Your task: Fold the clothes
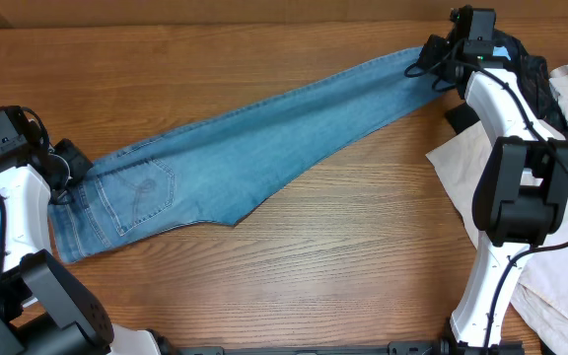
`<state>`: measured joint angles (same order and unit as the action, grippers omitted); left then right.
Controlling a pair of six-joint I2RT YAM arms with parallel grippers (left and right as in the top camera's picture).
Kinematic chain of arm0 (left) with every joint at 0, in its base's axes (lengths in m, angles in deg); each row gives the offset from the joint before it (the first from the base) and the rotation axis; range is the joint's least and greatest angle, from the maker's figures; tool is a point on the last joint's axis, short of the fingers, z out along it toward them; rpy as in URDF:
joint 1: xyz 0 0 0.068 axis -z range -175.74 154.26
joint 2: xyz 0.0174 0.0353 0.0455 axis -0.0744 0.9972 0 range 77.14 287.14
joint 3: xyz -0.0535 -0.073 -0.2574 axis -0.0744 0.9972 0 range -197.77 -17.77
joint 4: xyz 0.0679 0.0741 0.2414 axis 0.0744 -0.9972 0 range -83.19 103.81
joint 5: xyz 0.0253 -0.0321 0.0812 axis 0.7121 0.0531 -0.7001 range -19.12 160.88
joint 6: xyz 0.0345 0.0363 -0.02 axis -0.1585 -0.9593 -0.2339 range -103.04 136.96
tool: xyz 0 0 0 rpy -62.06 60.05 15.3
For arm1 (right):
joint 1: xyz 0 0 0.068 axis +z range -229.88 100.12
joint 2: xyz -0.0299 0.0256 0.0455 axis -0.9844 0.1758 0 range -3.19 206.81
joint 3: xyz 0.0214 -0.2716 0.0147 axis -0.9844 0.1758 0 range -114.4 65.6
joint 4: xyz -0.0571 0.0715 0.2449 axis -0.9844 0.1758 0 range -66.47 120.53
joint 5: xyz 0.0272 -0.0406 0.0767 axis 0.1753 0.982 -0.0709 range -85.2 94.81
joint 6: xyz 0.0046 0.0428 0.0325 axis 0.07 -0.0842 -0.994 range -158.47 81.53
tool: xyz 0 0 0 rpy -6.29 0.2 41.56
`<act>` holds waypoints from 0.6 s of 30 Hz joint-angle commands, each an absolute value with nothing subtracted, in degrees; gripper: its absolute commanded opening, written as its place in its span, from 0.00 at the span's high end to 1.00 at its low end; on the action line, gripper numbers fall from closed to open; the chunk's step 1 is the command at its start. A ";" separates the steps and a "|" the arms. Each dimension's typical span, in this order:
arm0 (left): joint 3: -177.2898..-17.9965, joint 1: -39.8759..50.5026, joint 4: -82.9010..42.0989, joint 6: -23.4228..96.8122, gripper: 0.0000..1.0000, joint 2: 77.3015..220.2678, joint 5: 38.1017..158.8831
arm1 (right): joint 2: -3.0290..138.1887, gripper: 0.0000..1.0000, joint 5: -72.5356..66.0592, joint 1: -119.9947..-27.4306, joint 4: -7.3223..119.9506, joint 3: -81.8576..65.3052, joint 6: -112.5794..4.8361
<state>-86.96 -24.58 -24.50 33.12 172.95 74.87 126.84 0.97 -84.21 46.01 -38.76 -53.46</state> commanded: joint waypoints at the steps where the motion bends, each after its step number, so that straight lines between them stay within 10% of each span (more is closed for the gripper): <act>1: -87.17 -25.30 -24.30 33.06 0.87 173.41 68.77 | 127.13 0.95 4.86 -85.24 43.43 -41.07 -53.43; 6: -87.17 -25.30 -24.54 33.08 0.00 173.41 68.99 | 127.13 0.23 4.53 -85.18 41.55 -41.07 -53.46; 8: -87.17 -25.30 -25.18 33.08 0.00 173.41 69.03 | 127.13 0.07 4.53 -85.20 41.81 -41.07 -53.46; 18: -87.17 -25.28 -26.97 33.06 0.00 173.41 69.60 | 127.13 0.00 4.55 -85.20 48.68 -41.07 -53.43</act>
